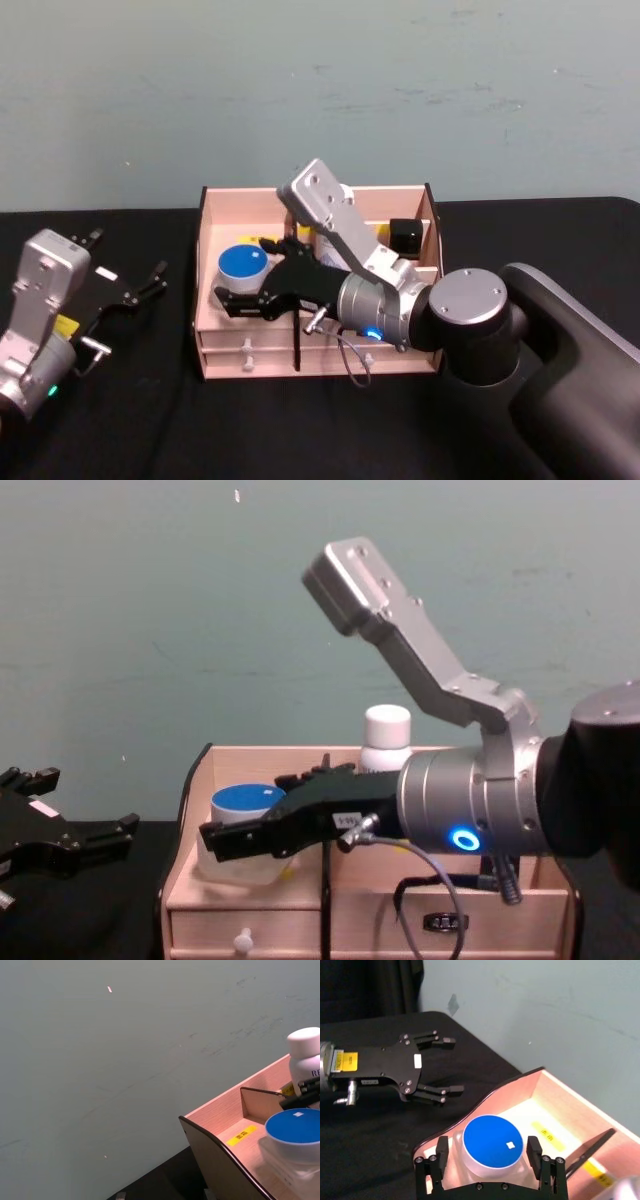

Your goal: Pick up the facial cleanser and watermelon frost from the table and place them into the tiered storage box.

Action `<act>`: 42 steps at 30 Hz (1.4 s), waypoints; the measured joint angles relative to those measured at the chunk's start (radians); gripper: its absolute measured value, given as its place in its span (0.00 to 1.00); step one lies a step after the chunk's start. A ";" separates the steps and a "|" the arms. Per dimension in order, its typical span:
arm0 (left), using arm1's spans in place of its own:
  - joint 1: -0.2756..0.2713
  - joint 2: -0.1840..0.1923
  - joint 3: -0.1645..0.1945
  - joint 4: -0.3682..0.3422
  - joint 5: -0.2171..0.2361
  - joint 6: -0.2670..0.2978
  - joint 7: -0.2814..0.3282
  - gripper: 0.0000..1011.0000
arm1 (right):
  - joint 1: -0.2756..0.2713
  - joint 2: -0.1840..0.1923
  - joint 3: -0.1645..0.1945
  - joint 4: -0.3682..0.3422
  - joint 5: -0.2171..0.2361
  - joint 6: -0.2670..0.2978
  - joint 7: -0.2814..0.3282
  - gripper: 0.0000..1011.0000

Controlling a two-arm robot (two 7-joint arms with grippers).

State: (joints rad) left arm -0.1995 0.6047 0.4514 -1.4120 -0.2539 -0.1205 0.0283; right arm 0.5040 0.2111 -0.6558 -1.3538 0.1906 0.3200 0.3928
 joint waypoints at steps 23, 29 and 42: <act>0.000 0.000 0.000 0.000 0.000 0.000 0.000 1.00 | -0.076 0.040 0.096 -0.173 -0.023 -0.043 0.014 0.99; 0.000 0.000 0.000 0.000 0.000 0.000 0.000 1.00 | -0.140 0.085 0.138 -0.286 0.000 -0.046 0.004 0.99; 0.000 0.000 0.000 0.000 0.000 0.000 0.000 1.00 | -0.331 0.168 0.304 -0.465 0.005 -0.077 -0.121 0.99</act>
State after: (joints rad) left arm -0.1995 0.6047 0.4514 -1.4120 -0.2539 -0.1205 0.0282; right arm 0.1734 0.3795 -0.3523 -1.8189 0.1953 0.2434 0.2713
